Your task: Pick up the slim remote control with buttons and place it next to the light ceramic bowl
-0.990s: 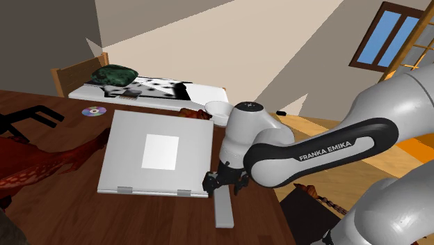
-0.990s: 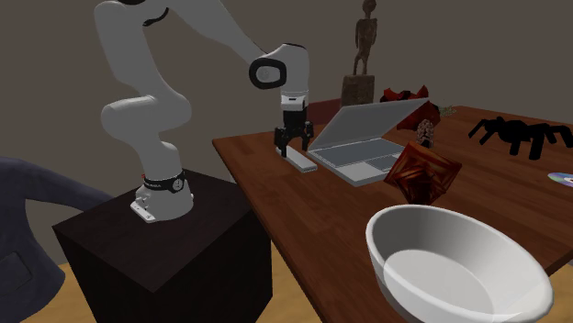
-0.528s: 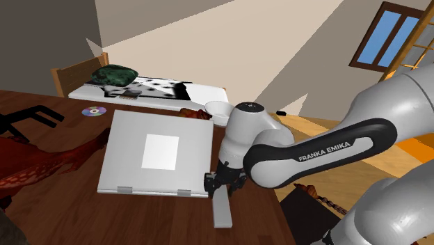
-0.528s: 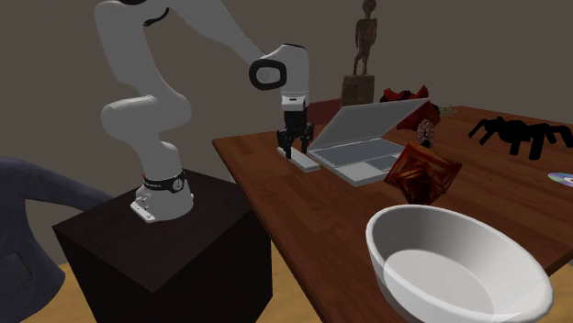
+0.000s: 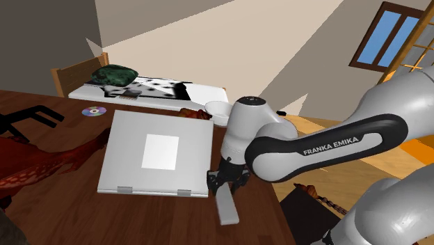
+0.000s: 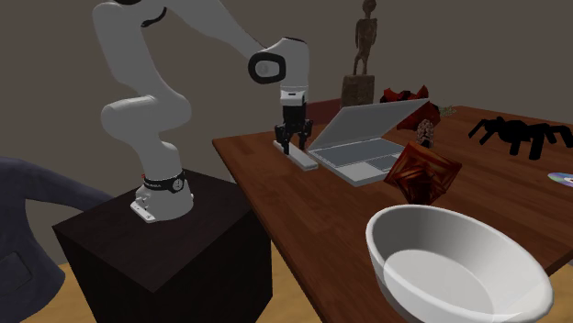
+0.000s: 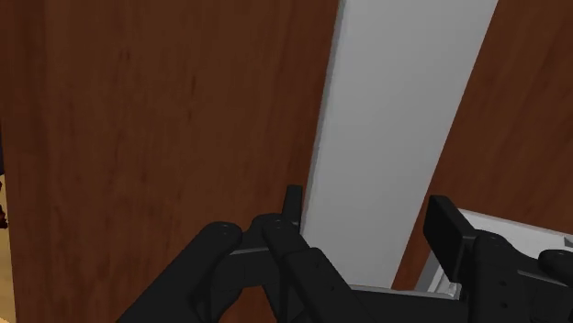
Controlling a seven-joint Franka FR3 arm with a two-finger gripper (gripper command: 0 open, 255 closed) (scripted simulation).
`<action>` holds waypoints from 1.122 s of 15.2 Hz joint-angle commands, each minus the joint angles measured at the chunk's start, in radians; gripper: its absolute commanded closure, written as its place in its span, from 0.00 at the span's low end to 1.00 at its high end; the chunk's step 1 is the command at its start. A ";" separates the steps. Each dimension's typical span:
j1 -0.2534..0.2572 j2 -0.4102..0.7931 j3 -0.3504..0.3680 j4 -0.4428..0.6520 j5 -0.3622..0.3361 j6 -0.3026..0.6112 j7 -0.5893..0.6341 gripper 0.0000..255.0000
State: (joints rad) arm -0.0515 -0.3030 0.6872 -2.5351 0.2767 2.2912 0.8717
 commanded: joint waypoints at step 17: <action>0.018 -0.136 -0.079 0.148 0.015 -0.278 -0.026 1.00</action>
State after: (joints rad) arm -0.0350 -0.4309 0.6126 -2.3939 0.2907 2.0275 0.8462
